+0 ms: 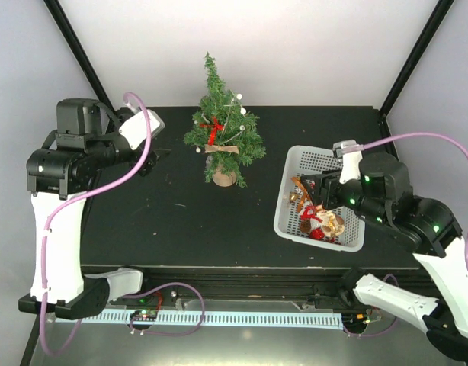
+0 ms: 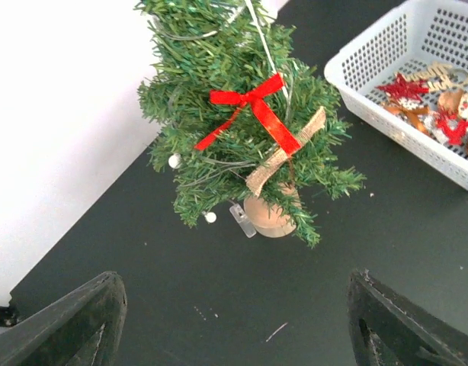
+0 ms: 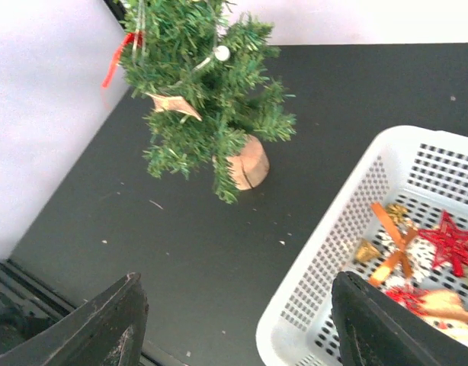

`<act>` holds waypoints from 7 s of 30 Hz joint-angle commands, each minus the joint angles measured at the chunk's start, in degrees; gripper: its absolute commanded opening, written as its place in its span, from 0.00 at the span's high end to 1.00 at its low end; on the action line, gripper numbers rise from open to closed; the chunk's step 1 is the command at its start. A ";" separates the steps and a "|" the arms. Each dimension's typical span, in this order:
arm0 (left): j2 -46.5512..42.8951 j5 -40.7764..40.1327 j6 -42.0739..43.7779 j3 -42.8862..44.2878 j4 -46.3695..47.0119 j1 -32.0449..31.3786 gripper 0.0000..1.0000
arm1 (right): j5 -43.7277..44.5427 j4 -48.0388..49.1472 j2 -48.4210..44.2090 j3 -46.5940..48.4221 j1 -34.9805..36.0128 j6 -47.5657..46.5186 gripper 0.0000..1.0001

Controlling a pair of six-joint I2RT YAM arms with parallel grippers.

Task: Decorate the small christmas tree

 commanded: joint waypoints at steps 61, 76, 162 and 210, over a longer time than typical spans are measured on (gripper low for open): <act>21.94 -14.70 -44.13 -3.07 47.06 -19.89 0.98 | -2.00 24.71 26.32 -0.37 -10.08 1.15 0.32; 30.99 25.48 -28.25 16.62 29.88 -6.24 0.98 | -2.86 25.50 27.40 -1.27 -10.10 2.16 0.32; 3.86 31.85 -11.38 -14.09 7.71 9.46 0.19 | -17.37 16.64 36.55 -18.63 -21.97 5.44 0.52; 3.78 36.62 -10.91 -15.07 6.25 9.45 0.19 | -27.23 31.20 46.11 -26.42 -26.90 2.50 0.81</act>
